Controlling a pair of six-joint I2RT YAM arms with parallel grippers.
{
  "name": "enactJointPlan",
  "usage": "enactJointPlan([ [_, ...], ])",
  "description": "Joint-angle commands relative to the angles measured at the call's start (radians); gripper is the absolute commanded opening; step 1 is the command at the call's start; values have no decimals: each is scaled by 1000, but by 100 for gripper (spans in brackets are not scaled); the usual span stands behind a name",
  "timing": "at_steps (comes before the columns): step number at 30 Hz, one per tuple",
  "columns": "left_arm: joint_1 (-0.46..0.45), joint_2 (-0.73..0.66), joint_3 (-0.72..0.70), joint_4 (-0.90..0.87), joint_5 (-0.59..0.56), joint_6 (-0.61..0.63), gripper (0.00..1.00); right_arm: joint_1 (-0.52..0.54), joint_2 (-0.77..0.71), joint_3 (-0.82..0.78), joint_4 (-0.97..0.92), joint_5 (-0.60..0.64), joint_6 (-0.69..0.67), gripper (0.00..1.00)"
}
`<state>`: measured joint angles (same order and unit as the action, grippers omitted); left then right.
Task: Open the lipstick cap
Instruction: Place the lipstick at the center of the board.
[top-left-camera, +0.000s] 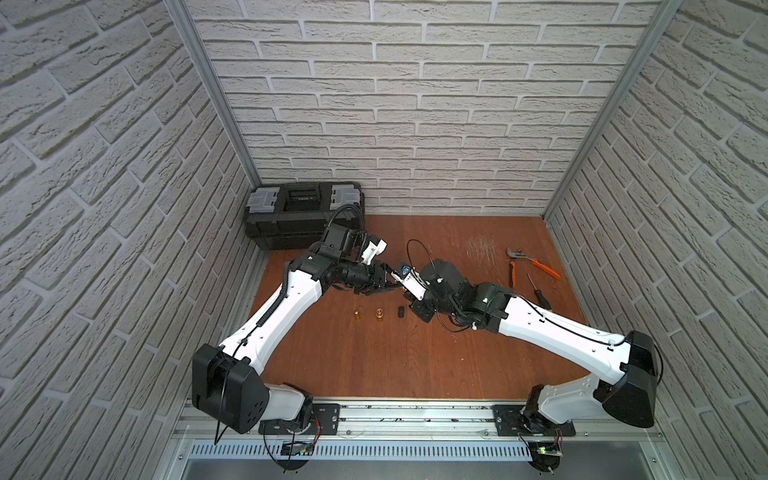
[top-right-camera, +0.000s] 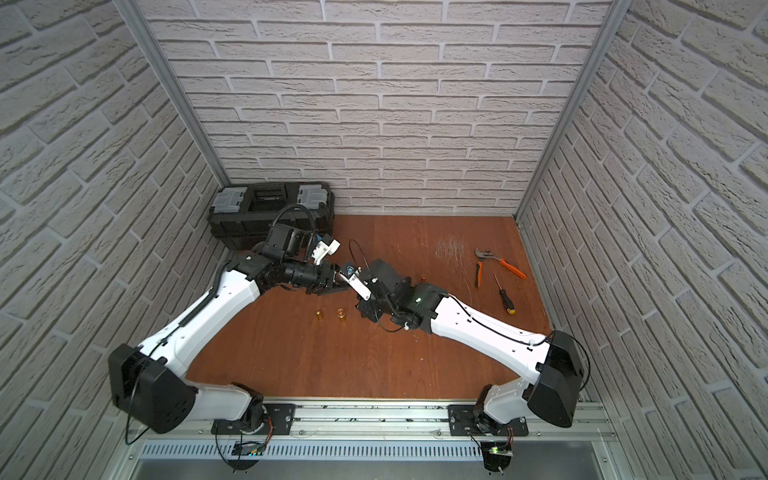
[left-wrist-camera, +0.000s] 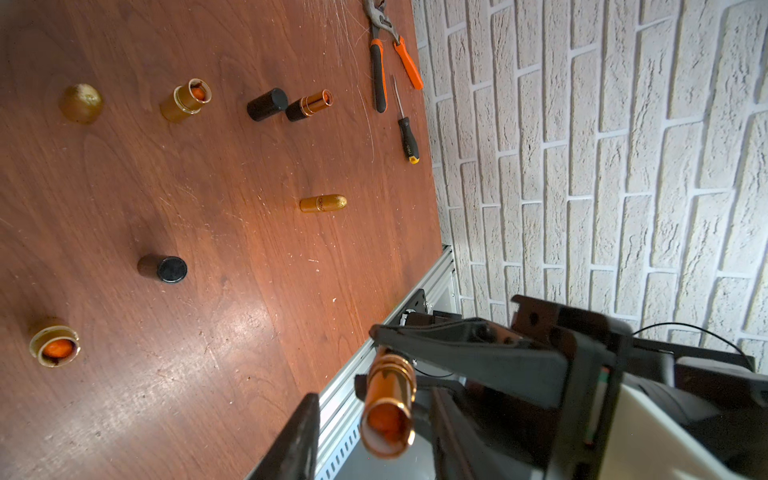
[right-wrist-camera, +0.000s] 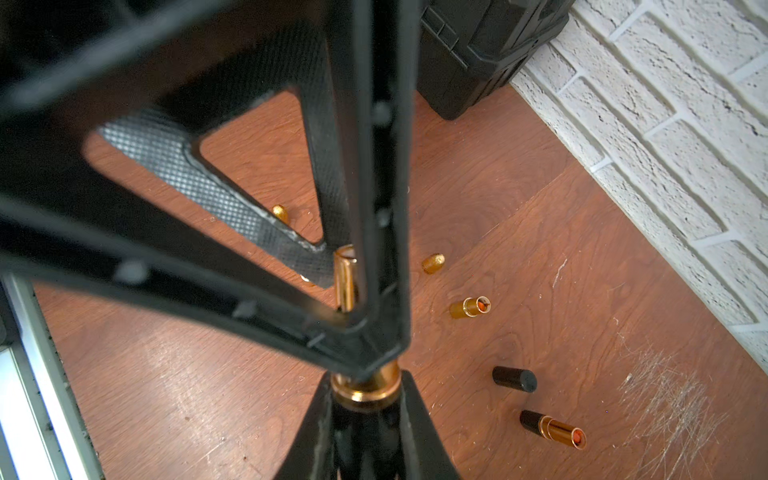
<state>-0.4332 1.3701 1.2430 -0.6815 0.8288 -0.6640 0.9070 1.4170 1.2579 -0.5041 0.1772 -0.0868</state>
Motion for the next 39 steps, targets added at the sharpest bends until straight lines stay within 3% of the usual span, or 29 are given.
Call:
enactJointPlan([
  [1,-5,15,21,3,11,23,43,-1,-1,25,44,-14,-7,6],
  [4,-4,27,22,22,17,19,42,0,3,29,38,-10,-9,6],
  [17,-4,31,34,18,47,27,15,0,25,31,48,1,-15,6],
  [24,9,32,36,29,44,22,13,-1,41,53,26,24,-14,9],
  [32,17,36,76,-11,17,38,12,0,26,51,28,31,-14,34],
  [39,18,52,117,-88,-109,106,14,-1,-26,49,-4,101,-25,36],
])
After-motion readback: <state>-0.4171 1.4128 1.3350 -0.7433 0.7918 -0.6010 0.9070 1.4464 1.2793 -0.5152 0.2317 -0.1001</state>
